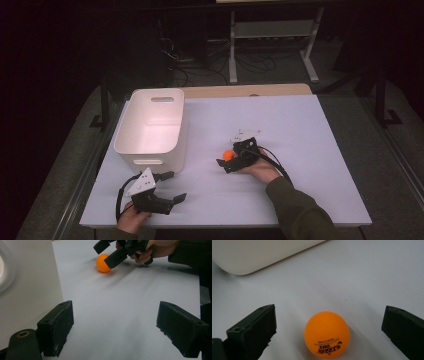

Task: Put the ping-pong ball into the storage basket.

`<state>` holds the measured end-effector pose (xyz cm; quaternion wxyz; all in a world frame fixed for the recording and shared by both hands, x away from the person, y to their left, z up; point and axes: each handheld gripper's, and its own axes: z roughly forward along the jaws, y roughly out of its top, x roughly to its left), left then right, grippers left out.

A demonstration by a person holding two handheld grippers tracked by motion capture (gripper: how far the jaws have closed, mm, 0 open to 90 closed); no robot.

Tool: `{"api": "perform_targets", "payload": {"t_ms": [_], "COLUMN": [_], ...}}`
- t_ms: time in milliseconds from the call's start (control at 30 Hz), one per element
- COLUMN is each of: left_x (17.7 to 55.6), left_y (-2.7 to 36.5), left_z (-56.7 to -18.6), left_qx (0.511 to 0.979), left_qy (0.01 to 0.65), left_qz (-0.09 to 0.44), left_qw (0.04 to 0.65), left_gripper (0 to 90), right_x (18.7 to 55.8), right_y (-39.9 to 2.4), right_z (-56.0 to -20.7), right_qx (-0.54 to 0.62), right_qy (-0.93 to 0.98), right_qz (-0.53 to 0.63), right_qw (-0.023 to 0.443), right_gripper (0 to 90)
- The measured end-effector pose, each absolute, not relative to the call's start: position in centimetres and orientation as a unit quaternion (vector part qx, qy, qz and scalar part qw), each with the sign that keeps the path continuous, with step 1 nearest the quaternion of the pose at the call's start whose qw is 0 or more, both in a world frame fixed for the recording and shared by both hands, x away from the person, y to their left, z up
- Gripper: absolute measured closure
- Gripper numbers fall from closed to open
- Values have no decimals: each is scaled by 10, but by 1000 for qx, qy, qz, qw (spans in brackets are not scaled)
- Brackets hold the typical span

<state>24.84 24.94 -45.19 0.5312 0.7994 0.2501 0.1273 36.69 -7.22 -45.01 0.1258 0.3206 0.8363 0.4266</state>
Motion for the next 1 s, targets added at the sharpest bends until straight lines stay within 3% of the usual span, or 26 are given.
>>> {"api": "perform_targets", "payload": {"t_ms": [900,1000], "left_x": [248,248], "left_y": [249,249], "left_z": [-452,-452], "left_qx": [799,799], "left_qy": [249,250], "left_qz": [128,128], "left_qw": [532,531], "left_gripper": [141,141], "right_x": [368,368], "right_y": [-73,-73], "right_z": [-460,-460], "right_qx": [313,314], "right_qy": [849,850], "right_qz": [409,408], "right_qw": [118,112], "right_gripper": [0,33]}}
